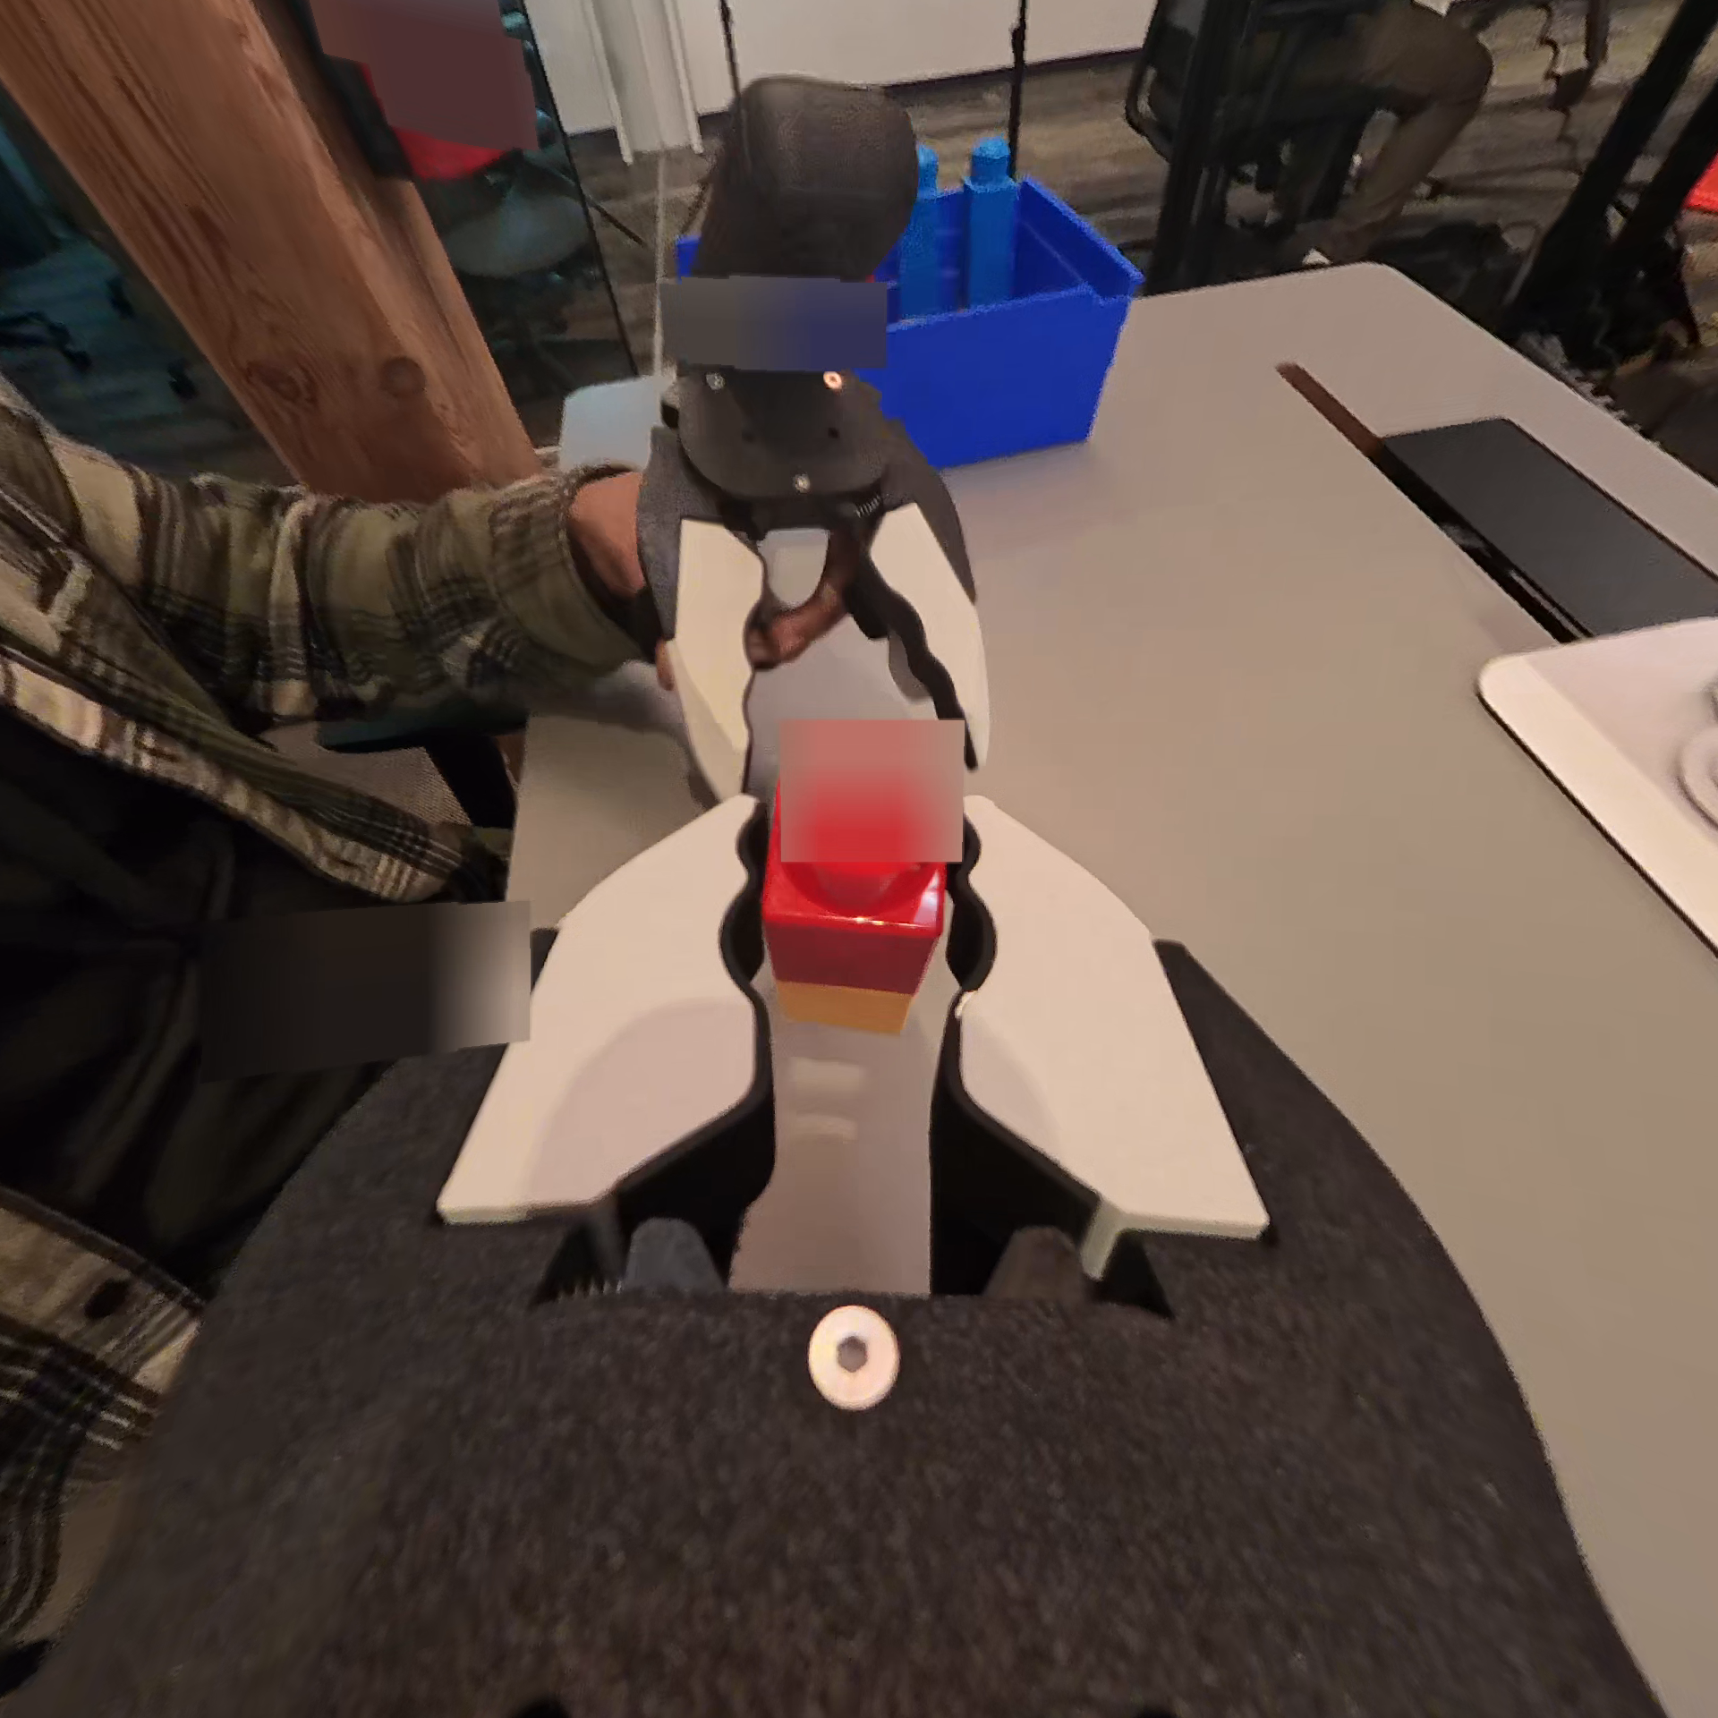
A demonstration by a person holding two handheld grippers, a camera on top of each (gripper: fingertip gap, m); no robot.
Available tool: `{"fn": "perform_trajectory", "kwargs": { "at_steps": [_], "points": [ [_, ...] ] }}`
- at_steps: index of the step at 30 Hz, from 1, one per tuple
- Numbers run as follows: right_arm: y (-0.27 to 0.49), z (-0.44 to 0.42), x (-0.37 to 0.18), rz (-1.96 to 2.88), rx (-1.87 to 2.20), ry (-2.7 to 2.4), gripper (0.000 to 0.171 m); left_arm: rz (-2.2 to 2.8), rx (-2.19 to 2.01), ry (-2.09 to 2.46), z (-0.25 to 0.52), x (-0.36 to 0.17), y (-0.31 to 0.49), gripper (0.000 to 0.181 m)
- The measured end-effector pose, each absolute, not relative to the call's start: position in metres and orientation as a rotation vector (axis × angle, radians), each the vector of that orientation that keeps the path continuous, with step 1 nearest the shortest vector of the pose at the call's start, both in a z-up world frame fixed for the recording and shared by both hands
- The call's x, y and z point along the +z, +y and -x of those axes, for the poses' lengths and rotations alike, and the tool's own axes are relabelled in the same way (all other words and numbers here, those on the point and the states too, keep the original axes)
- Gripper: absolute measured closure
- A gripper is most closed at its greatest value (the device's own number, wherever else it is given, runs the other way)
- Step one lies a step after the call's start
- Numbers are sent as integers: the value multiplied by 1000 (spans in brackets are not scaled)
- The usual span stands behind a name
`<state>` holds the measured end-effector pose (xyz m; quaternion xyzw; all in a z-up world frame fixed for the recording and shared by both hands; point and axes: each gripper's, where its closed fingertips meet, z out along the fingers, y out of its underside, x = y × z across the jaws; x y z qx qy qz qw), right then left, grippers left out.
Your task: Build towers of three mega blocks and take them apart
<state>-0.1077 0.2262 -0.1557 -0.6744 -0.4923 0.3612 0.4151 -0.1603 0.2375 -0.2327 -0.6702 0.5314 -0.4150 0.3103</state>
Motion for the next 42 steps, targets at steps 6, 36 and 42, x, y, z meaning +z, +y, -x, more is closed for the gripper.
{"fn": "perform_trajectory", "kwargs": {
  "at_steps": [6, 36, 42],
  "points": [
    [217, 138, -146, 1620, 1026, -1268, 136, 1709, -1270, 1450, 120, -219, 209, 106],
    [300, -280, -247, 2330, 224, -203, 104, 1675, -1260, 1341, 139, -217, 207, 145],
    [288, -188, -157, 2044, 387, -512, 107, 1673, -1265, 1320, 143, -214, 215, 145]
  ]
}}
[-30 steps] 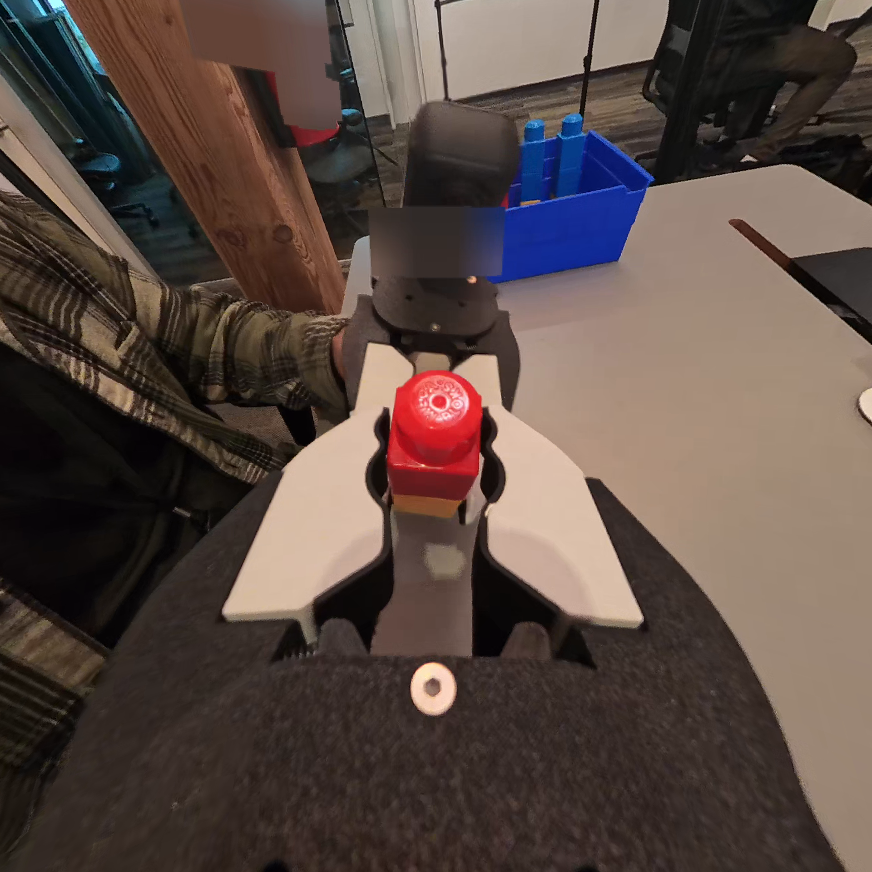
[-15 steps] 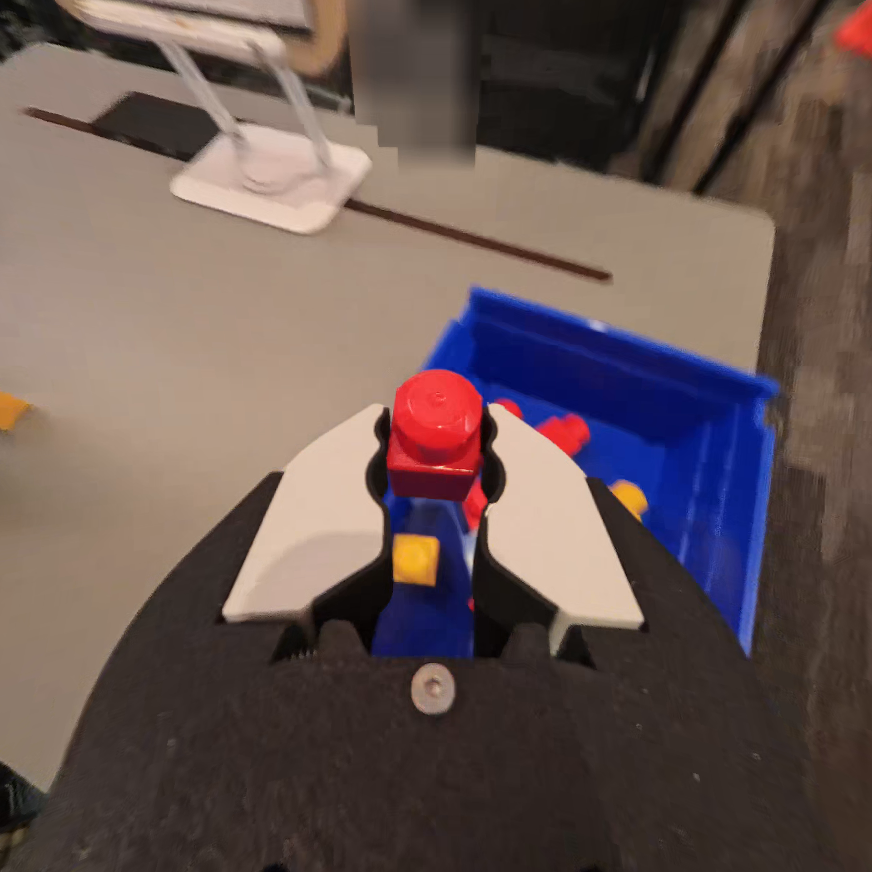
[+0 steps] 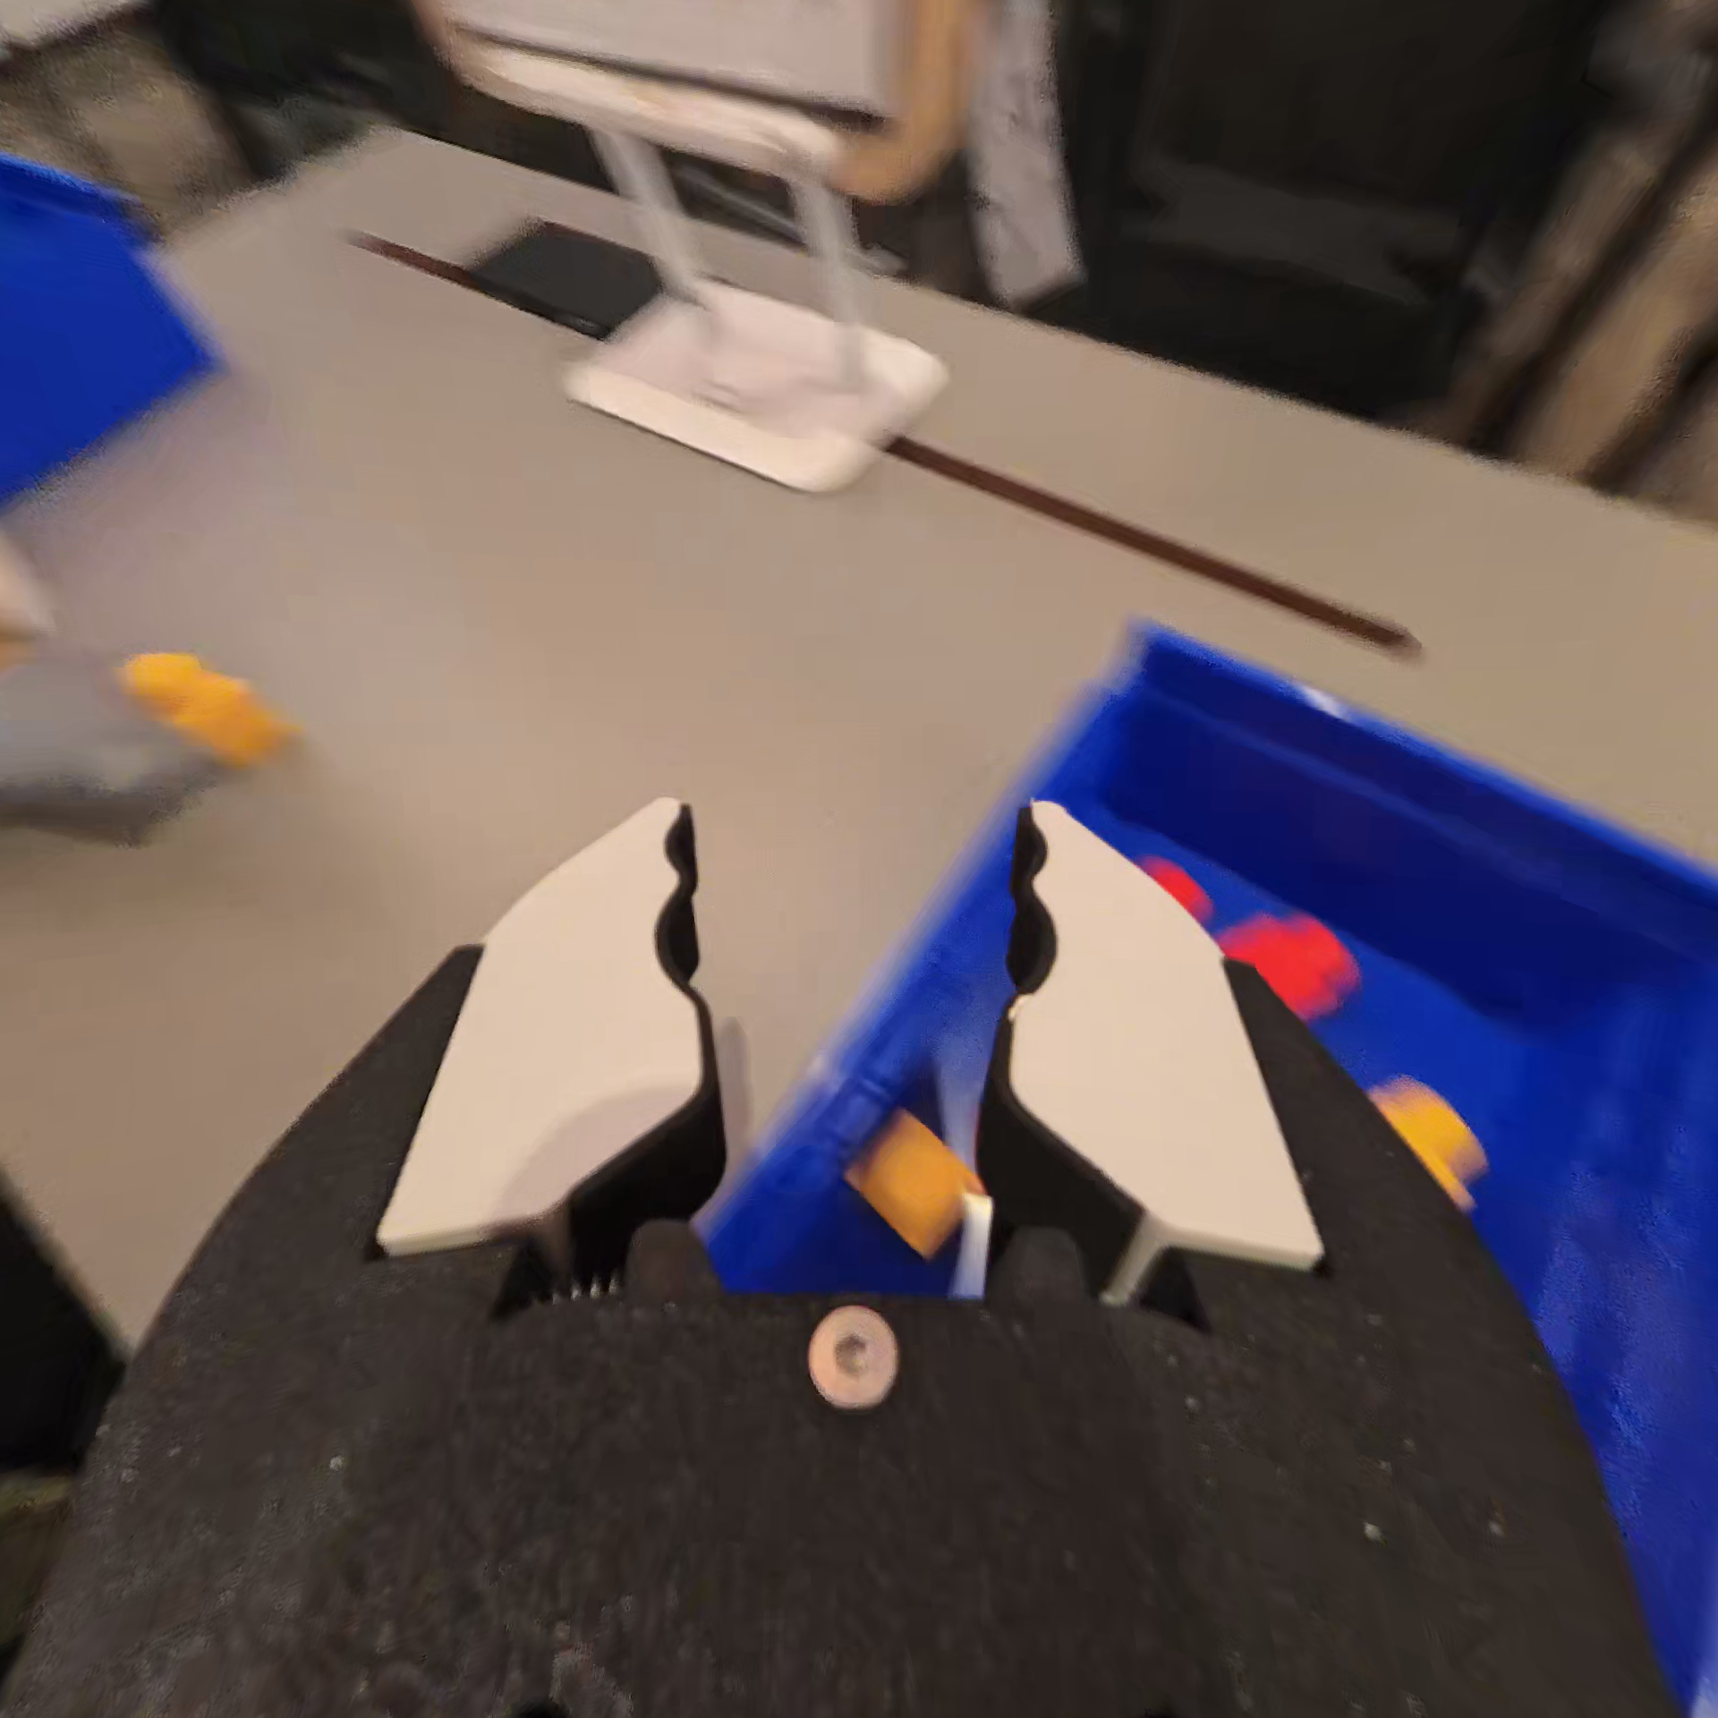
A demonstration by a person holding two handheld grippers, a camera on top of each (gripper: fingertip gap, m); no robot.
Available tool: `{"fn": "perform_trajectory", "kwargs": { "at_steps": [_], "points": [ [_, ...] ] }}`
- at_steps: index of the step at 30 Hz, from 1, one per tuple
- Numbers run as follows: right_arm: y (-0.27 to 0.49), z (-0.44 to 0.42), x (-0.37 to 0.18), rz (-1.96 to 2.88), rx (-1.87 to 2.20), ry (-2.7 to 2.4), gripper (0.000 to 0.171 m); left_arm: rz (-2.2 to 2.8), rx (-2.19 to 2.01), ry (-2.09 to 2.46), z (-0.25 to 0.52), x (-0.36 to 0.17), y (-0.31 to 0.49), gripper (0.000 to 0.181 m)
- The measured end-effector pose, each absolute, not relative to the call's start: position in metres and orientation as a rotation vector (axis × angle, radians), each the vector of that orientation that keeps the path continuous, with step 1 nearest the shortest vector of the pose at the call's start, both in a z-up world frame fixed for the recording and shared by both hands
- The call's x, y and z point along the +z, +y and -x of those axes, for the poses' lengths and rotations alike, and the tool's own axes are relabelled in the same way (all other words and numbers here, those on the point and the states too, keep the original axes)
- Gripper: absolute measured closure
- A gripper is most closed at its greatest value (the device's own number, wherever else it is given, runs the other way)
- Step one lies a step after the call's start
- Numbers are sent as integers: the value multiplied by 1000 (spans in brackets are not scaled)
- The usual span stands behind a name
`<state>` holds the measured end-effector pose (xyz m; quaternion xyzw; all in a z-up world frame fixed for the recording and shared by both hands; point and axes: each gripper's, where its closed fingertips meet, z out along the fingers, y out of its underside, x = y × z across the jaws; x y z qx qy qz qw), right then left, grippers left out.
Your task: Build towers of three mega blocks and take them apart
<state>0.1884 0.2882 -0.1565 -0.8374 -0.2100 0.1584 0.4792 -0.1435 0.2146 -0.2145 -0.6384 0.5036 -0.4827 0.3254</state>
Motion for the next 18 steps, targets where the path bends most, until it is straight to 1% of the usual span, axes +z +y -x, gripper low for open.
{"fn": "perform_trajectory", "kwargs": {
  "at_steps": [3, 4, 6, 8, 9, 12, 15, 18],
  "points": [
    [259, -73, -126, 1886, 578, -862, 109, 1659, -1274, 1330, 139, -213, 213, 145],
    [248, -37, -124, 1848, 617, -980, 109, 1657, -1274, 1336, 137, -214, 211, 145],
    [227, 27, -126, 1776, 684, -1178, 115, 1656, -1268, 1358, 133, -214, 207, 145],
    [211, 75, -130, 1729, 754, -1319, 120, 1654, -1256, 1378, 131, -214, 204, 145],
    [207, 93, -133, 1711, 769, -1373, 123, 1649, -1253, 1384, 131, -213, 202, 145],
    [199, 128, -146, 1712, 838, -1487, 123, 1631, -1255, 1393, 130, -209, 197, 145],
    [201, 144, -157, 1735, 858, -1530, 126, 1619, -1254, 1404, 128, -208, 194, 145],
    [201, 151, -165, 1765, 901, -1535, 143, 1603, -1262, 1418, 127, -207, 191, 145]
  ]
}}
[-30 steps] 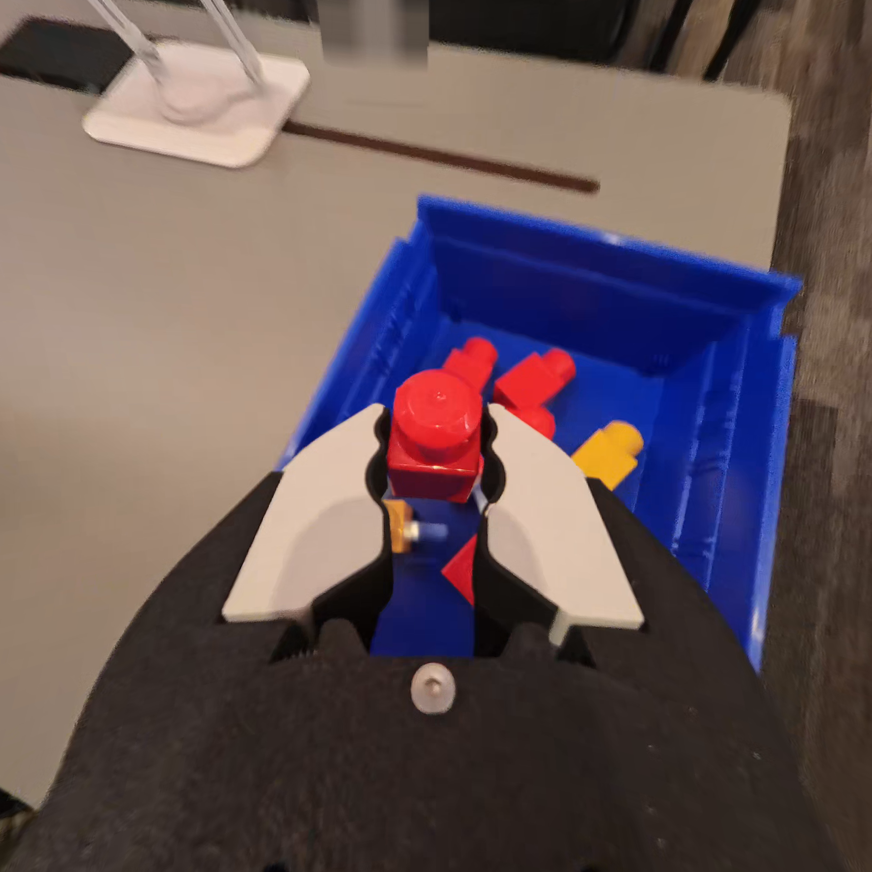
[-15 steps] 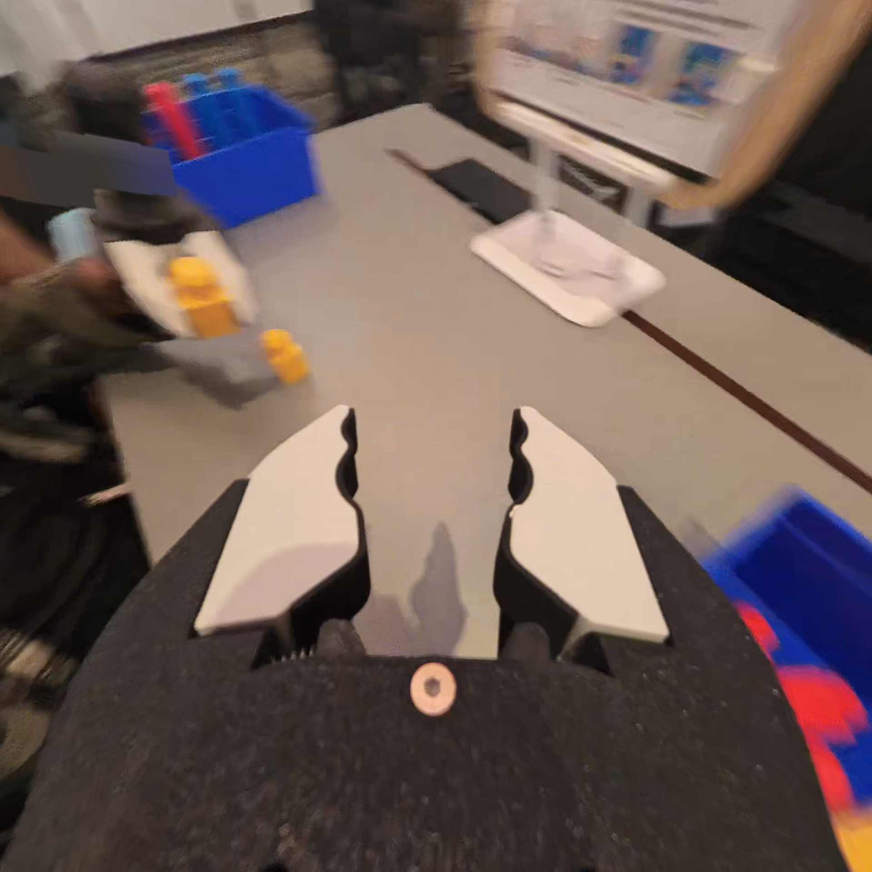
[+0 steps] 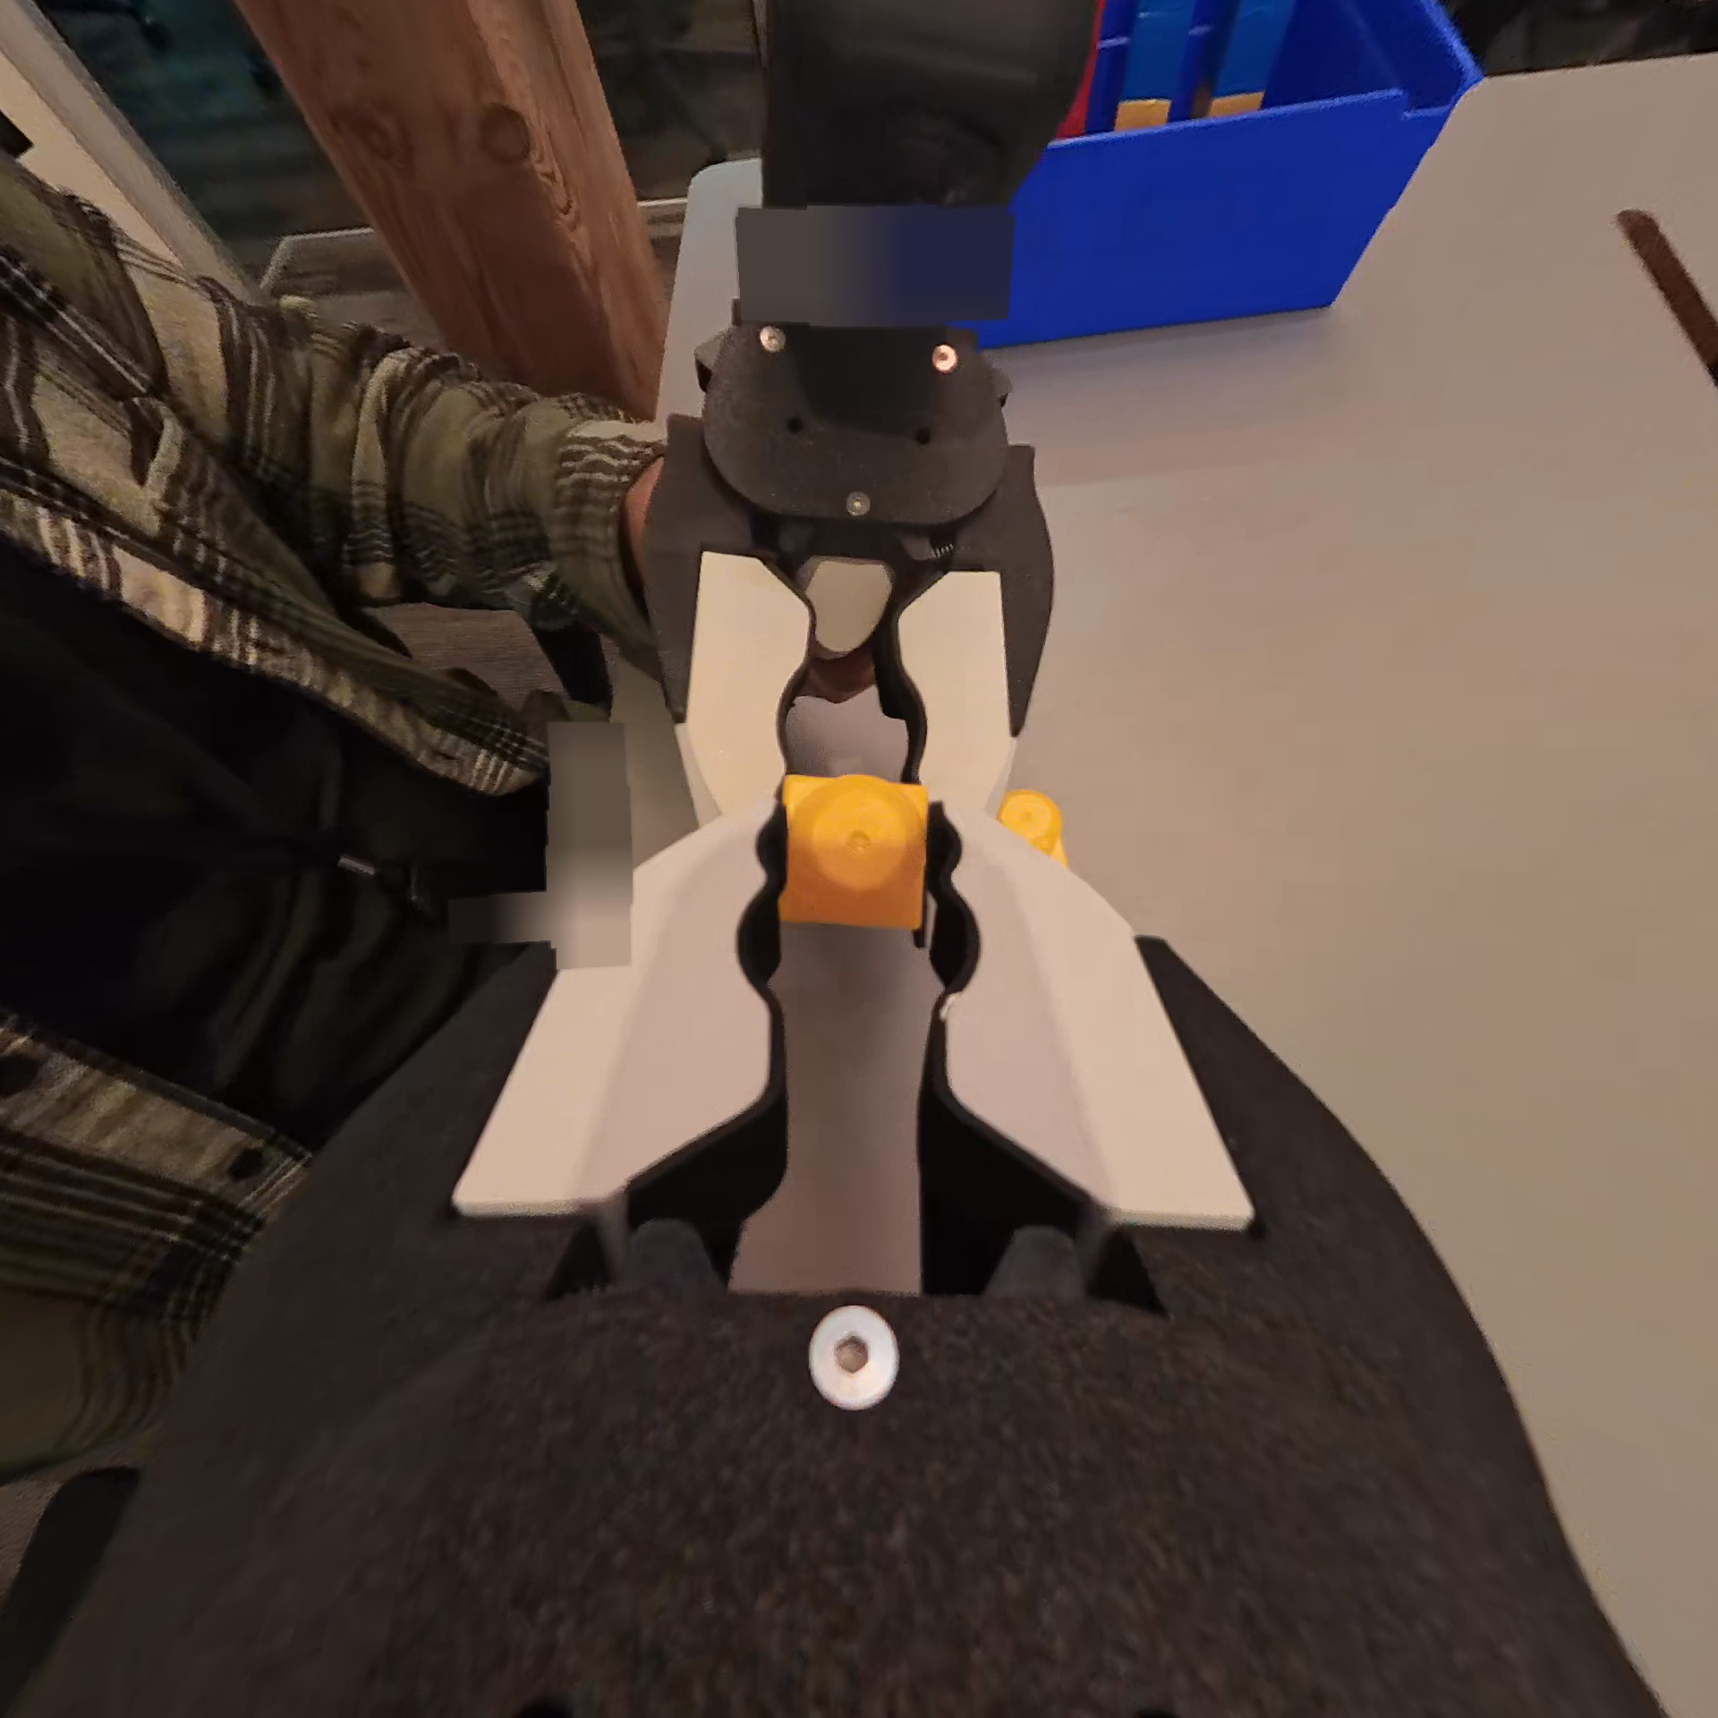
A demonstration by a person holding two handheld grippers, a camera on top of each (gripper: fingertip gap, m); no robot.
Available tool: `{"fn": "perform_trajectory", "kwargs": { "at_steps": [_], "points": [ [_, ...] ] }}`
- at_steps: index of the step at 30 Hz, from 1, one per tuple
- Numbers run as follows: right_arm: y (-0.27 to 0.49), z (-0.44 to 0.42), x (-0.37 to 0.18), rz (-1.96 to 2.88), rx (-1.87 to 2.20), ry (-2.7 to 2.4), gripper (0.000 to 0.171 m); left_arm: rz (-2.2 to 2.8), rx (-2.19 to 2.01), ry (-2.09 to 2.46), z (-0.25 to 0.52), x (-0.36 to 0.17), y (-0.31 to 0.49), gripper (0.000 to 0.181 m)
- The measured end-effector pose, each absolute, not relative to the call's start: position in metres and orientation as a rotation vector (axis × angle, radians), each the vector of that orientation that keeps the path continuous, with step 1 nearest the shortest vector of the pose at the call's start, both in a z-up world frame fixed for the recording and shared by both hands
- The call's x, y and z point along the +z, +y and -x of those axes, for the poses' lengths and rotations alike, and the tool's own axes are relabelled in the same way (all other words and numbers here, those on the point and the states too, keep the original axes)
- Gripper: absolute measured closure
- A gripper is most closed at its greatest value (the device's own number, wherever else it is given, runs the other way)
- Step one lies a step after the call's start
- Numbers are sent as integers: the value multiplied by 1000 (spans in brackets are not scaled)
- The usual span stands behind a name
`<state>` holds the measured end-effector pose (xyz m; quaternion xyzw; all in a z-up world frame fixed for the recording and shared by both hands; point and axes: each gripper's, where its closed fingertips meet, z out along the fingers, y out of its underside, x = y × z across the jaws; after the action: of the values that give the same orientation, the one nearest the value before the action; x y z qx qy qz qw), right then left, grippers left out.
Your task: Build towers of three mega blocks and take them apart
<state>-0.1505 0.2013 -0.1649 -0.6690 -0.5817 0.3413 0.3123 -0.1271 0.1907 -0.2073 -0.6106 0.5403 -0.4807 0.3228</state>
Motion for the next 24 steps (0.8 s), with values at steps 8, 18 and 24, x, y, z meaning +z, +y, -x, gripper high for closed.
{"fn": "perform_trajectory", "kwargs": {
  "at_steps": [8, 18, 24],
  "points": [
    [207, 130, -144, 1732, 855, -1441, 144, 1555, -1244, 1411, 124, -200, 194, 138],
    [301, -166, -127, 2070, 134, -660, 144, 1561, -1153, 1392, 174, -212, 226, 122],
    [299, -271, -198, 2263, 59, -368, 144, 1529, -1142, 1288, 217, -201, 267, 122]
  ]
}}
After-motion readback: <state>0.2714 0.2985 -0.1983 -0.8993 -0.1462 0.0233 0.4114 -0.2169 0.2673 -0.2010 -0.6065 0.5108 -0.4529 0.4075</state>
